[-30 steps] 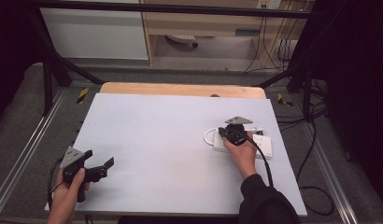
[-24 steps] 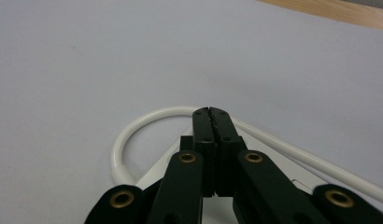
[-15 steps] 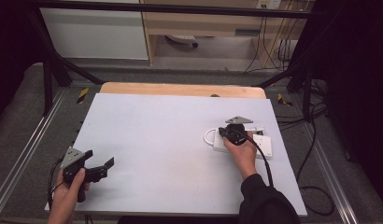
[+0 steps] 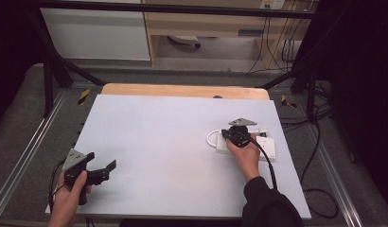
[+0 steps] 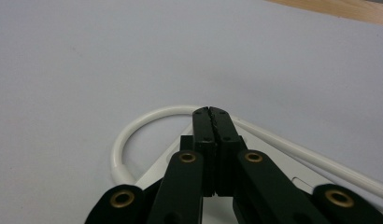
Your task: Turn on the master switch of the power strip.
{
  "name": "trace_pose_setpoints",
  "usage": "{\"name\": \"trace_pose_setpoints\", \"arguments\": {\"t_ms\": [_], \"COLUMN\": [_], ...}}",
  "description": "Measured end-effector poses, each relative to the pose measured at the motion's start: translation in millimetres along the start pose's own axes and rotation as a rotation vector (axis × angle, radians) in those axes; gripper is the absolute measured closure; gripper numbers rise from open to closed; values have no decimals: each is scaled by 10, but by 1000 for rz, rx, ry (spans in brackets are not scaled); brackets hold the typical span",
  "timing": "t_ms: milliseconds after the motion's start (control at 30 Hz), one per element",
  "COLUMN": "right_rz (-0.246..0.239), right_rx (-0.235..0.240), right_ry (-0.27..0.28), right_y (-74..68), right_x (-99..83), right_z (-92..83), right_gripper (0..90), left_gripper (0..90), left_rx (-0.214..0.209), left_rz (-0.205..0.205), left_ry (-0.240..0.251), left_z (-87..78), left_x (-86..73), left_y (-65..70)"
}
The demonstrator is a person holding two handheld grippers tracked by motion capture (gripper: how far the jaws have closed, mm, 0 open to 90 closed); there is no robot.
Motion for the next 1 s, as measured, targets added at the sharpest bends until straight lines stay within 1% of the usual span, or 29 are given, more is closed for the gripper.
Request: {"name": "trace_pose_setpoints", "arguments": {"t_ms": [1000], "right_rz": [-7], "right_rx": [-8], "right_ry": [4], "right_y": [-21], "right_x": [-15], "right_z": [9], "right_gripper": [900], "left_gripper": [70], "left_rx": [1], "left_rz": [7], "left_ry": [-14], "left_z": [12], "left_x": [-11], "left_y": [8]}}
Point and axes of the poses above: each handheld gripper's, and its own axes: z roughly forward along the jaws, x roughly out of its top, y roughly to its right, the point moved 6 cm from there along z, roughly forward along the jaws, and after that the axes turned 13 degrees about -y, right-handed, at the moved point
